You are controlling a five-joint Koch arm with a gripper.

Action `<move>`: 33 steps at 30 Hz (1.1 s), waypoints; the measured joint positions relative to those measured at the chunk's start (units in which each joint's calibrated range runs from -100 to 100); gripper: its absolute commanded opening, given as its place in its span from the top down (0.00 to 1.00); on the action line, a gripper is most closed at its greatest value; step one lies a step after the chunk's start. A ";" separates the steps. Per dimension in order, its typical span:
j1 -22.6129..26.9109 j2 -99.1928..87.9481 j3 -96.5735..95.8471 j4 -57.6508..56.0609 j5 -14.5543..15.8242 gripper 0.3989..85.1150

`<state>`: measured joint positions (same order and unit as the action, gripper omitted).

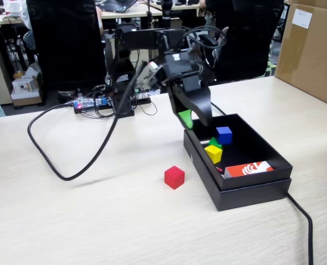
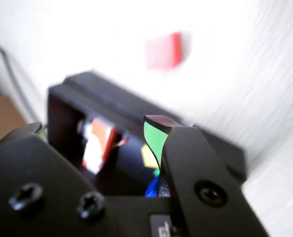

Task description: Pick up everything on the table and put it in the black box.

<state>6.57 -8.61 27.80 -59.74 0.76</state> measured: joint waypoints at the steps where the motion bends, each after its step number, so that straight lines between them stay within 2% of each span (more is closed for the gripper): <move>1: -0.78 0.00 -1.55 0.00 -0.63 0.48; 9: -3.91 9.84 -4.20 0.00 -3.81 0.48; 18: -4.05 22.65 0.55 0.00 -4.49 0.50; 22: -3.86 27.06 2.56 0.00 -4.54 0.62; 24: -3.61 29.13 2.56 0.00 -4.54 0.72; 25: -3.52 29.90 2.65 0.00 -4.54 0.81; 26: -3.42 31.20 4.66 0.00 -4.49 0.85; 33: -3.32 27.57 4.38 0.00 -3.66 0.87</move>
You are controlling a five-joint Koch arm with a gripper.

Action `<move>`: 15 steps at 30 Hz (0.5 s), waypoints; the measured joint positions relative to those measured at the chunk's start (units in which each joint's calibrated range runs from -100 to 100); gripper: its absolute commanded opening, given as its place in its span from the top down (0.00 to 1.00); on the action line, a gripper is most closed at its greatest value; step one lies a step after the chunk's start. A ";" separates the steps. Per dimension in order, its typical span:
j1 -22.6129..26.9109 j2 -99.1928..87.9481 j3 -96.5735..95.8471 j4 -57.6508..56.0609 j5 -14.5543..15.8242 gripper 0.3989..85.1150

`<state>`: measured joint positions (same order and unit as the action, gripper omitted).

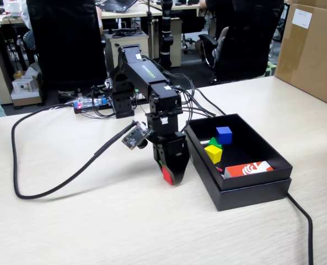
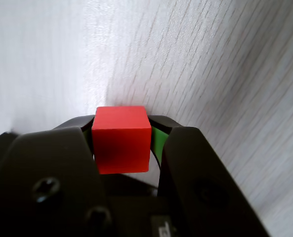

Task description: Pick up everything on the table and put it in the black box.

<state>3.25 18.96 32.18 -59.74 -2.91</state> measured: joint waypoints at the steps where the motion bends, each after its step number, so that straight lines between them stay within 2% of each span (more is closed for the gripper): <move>1: 0.15 -2.85 -0.37 0.00 0.10 0.87; 8: 4.98 -26.15 -0.91 0.00 0.63 0.87; 15: 9.96 -27.70 -1.00 -0.08 2.00 0.87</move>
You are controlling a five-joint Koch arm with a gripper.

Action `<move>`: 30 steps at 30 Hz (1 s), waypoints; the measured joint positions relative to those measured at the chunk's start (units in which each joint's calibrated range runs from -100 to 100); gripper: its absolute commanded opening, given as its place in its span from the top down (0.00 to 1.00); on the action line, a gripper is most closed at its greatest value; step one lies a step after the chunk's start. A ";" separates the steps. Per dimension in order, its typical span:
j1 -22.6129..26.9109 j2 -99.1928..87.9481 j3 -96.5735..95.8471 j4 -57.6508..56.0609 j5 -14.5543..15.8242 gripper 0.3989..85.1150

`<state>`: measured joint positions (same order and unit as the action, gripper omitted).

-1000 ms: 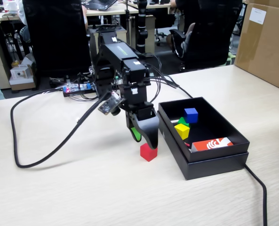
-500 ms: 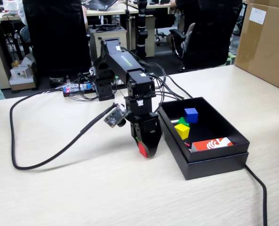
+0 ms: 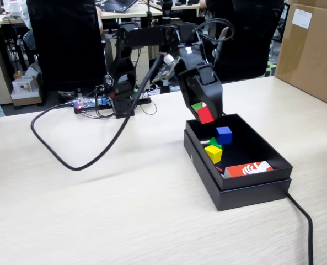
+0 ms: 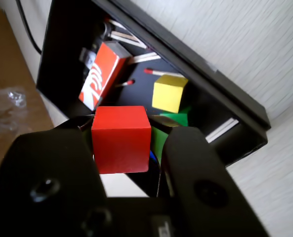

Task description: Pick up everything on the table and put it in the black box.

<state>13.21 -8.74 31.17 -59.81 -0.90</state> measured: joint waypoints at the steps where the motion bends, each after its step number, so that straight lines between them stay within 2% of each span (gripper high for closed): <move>1: 0.29 1.04 0.09 0.00 0.24 0.87; 15: 0.54 15.92 -1.10 0.00 1.22 0.86; 22: 0.83 18.90 -1.00 0.00 1.61 0.63; 25: 0.73 18.38 -1.19 0.00 1.61 0.47; 28: 0.00 7.90 -5.84 0.00 1.61 0.46; 30: -1.22 -8.03 -8.03 0.00 1.61 0.46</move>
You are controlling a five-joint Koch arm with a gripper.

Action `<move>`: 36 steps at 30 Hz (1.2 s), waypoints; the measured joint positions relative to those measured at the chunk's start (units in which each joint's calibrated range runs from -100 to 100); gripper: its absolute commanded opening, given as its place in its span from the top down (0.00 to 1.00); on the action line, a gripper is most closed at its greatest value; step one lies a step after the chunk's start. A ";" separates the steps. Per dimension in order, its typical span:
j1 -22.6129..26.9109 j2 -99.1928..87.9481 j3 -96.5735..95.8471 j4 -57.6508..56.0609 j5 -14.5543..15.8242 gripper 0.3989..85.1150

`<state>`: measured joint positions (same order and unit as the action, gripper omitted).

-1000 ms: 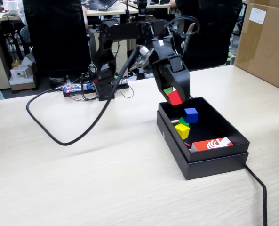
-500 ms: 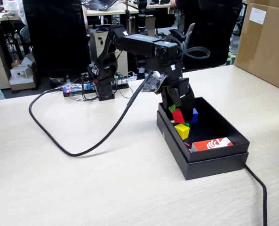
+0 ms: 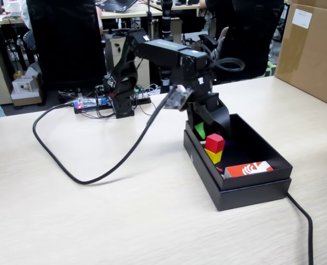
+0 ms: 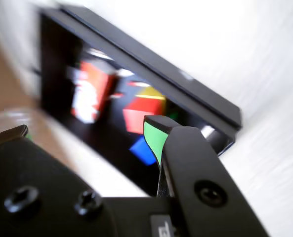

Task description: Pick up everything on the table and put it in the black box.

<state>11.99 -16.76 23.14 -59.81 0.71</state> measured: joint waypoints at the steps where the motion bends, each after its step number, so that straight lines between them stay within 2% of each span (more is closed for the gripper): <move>1: -0.73 -5.05 -0.64 0.00 -0.15 0.46; 2: -2.25 -15.28 -5.20 -0.15 -0.39 0.46; 9: -8.99 -44.53 -31.31 1.08 -1.71 0.45; 15: -11.67 -63.17 -58.06 14.48 -1.95 0.43; 20: -12.99 -75.47 -72.57 22.53 -1.95 0.41; 26: -13.53 -81.81 -84.80 27.56 -1.76 0.37; 30: -13.87 -82.20 -99.95 39.18 -1.81 0.37; 36: -13.38 -82.33 -109.90 52.19 -2.05 0.37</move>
<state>-1.39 -99.09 -86.76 -7.63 -1.34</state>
